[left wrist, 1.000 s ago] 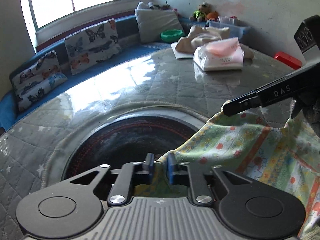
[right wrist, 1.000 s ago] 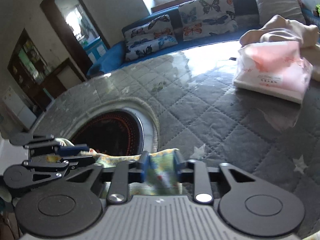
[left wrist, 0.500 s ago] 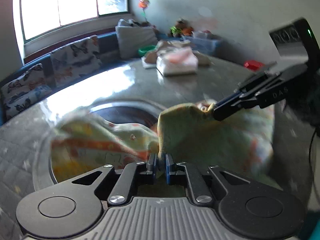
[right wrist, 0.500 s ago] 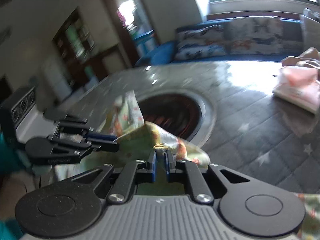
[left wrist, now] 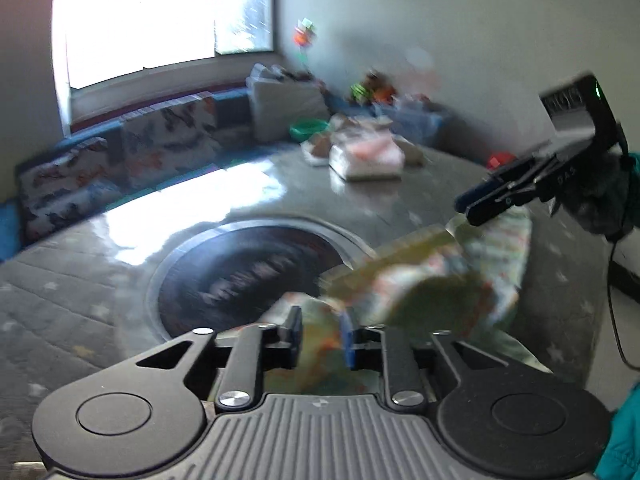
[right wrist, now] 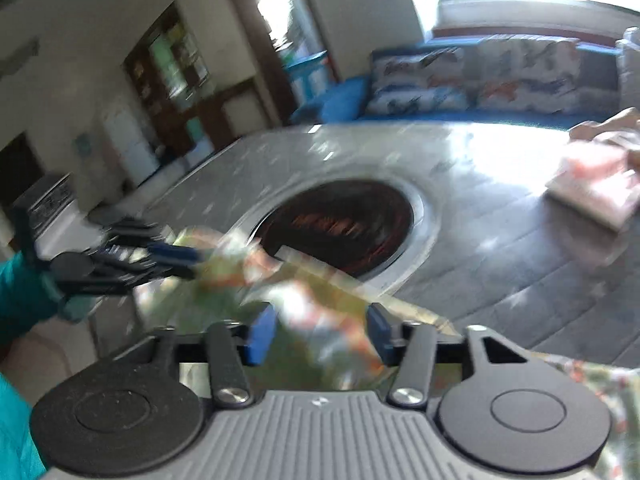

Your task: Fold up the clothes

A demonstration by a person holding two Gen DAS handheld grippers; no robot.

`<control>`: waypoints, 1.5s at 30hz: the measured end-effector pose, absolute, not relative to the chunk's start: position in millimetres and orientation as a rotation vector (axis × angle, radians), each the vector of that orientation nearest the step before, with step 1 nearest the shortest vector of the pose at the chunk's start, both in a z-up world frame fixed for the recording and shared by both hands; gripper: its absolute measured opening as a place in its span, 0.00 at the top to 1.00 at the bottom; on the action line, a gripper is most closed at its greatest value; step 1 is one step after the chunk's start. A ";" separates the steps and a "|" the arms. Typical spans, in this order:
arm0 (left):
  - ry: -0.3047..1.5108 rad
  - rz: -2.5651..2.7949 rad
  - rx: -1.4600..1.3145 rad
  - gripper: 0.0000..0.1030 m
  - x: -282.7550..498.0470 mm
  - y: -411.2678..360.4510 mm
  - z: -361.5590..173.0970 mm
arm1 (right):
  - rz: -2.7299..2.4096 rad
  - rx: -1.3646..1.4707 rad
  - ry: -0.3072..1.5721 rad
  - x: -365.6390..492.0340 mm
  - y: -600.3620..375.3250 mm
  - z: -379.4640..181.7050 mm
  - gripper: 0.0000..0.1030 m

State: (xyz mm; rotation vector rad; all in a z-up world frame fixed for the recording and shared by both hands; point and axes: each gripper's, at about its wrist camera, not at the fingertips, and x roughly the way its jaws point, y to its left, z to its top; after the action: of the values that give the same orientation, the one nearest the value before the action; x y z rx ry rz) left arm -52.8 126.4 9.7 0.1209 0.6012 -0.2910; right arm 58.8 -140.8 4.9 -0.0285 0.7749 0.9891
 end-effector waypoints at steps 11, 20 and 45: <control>0.716 -0.156 0.075 0.44 -36.4 171.4 -9.6 | 0.906 -0.075 0.897 74.3 -124.4 -38.3 0.48; 0.758 -0.201 0.105 0.80 -23.8 165.0 -19.1 | 0.944 -0.211 0.846 57.9 -112.6 -23.2 0.95; 0.764 -0.019 0.026 0.62 75.3 198.2 0.9 | 0.698 -0.329 0.629 141.6 -59.4 -0.6 0.58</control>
State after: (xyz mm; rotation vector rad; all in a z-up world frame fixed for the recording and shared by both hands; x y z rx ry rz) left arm 75.3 198.2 0.9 0.0258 0.7638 -0.0194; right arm 141.6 -59.4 -0.6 -0.3294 0.6288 0.6985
